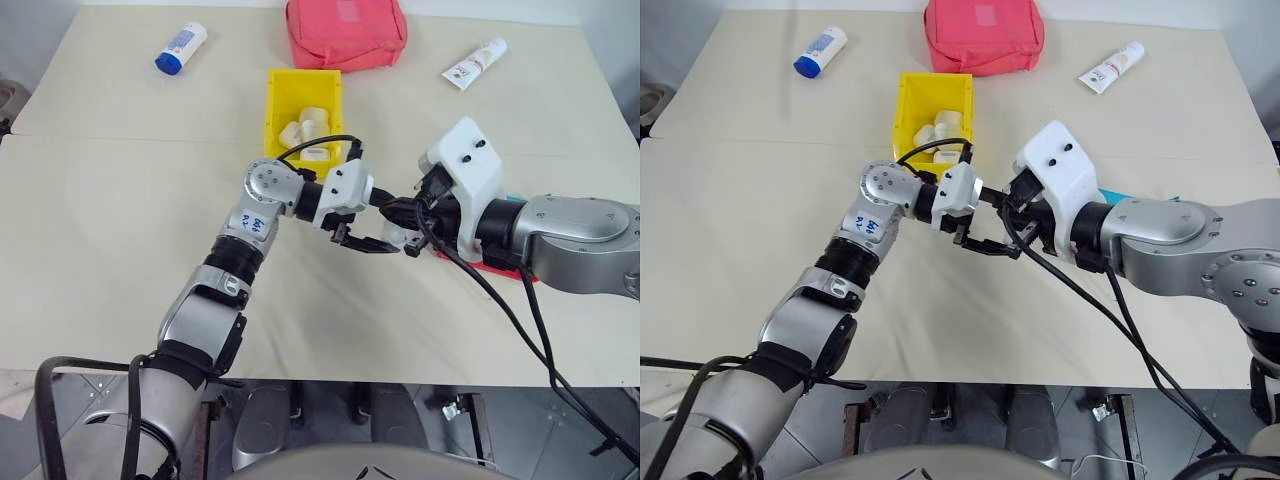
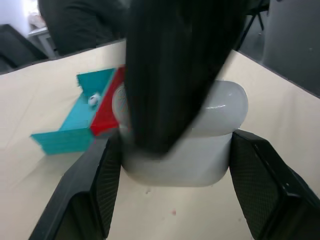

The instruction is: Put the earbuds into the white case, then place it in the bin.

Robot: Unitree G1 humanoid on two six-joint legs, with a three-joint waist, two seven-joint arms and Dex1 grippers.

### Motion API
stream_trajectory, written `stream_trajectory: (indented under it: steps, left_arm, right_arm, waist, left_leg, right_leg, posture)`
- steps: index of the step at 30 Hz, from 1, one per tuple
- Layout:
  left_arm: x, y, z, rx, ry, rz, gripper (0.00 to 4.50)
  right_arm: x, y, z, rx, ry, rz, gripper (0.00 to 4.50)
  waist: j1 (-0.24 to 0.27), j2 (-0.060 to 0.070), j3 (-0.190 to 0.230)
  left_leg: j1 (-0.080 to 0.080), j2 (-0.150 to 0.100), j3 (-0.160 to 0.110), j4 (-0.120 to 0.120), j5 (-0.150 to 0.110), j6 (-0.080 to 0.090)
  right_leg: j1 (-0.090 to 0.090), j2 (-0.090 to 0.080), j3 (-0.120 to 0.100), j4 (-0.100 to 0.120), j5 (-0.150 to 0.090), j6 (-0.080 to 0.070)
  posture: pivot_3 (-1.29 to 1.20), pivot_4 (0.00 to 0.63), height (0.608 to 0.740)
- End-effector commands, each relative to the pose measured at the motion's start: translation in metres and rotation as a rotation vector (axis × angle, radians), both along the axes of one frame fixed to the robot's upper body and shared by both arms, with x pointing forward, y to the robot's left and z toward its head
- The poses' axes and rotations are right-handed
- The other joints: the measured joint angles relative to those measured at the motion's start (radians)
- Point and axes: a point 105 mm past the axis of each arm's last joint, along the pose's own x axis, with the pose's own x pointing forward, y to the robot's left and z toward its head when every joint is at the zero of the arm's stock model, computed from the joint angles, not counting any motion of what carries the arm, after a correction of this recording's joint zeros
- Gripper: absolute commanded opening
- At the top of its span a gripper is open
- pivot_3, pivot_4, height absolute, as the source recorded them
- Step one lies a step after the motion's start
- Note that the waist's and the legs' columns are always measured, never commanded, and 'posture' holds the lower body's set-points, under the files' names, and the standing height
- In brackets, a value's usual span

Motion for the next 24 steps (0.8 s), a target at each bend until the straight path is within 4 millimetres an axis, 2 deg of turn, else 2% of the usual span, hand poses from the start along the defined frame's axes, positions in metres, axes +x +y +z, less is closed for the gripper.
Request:
stream_trajectory:
  steps: [1, 5, 8, 12, 15, 19, 24]
  left_arm:
    - [0.003, 0.000, 0.026, -0.082, -0.035, 0.006, 2.80]
    - [0.006, 0.007, 0.029, -0.101, -0.021, 0.034, 2.80]
    - [0.008, 0.010, 0.032, -0.128, -0.004, 0.052, 2.80]
    - [0.012, 0.013, 0.034, -0.170, 0.031, 0.096, 2.80]
    - [0.016, 0.013, 0.034, -0.190, 0.049, 0.132, 2.80]
    - [0.026, 0.015, 0.043, -0.247, 0.071, 0.199, 2.80]
    - [0.051, 0.023, 0.060, -0.337, 0.106, 0.381, 2.80]
  right_arm:
    - [-0.009, -0.013, 0.004, -0.047, -0.017, -0.011, 0.05]
    - [-0.016, -0.030, 0.004, -0.075, -0.004, -0.044, 0.05]
    - [-0.019, -0.039, 0.010, -0.050, -0.030, -0.068, 0.05]
    - [-0.024, -0.051, 0.020, 0.124, -0.079, -0.076, 0.05]
    - [-0.031, -0.060, 0.037, 0.342, -0.162, -0.038, 0.95]
    - [-0.040, -0.076, 0.024, 0.355, -0.166, -0.008, 2.24]
    - [-0.037, -0.085, 0.017, 0.354, -0.193, 0.000, 3.96]
  waist:
    - [0.000, 0.000, 0.000]
    - [-0.001, 0.000, 0.000]
    - [-0.002, 0.000, 0.000]
    - [0.005, 0.000, 0.000]
    - [0.006, 0.000, 0.000]
    - [0.012, 0.000, 0.000]
    - [0.006, 0.000, 0.000]
  left_leg:
    - [0.000, 0.000, 0.000, 0.000, 0.000, 0.000]
    - [0.000, 0.000, 0.000, 0.000, 0.000, 0.000]
    - [0.001, 0.000, 0.000, 0.000, 0.000, 0.000]
    - [0.000, 0.000, -0.001, 0.000, 0.000, 0.000]
    - [0.001, -0.001, -0.003, 0.000, 0.000, 0.001]
    - [0.001, -0.002, -0.004, 0.000, 0.001, 0.002]
    - [0.002, -0.002, -0.004, 0.000, 0.002, 0.001]
  right_leg:
    - [0.000, 0.000, 0.000, 0.000, 0.000, 0.000]
    - [0.001, 0.000, 0.000, 0.000, 0.000, 0.000]
    - [0.001, 0.000, 0.000, 0.000, 0.000, 0.001]
    - [0.002, 0.000, -0.001, -0.001, 0.000, 0.001]
    - [0.006, 0.001, -0.003, -0.004, 0.001, 0.003]
    - [0.006, 0.000, -0.003, -0.004, 0.002, 0.004]
    - [0.006, 0.001, -0.002, -0.004, 0.002, 0.004]
  posture:
    - [0.00, 0.150, 0.740]
    - [0.00, 0.150, 0.740]
    - [0.00, 0.150, 0.740]
    - [0.00, 0.150, 0.740]
    - [0.00, 0.150, 0.740]
    - [0.00, 0.150, 0.740]
    - [0.00, 0.150, 0.740]
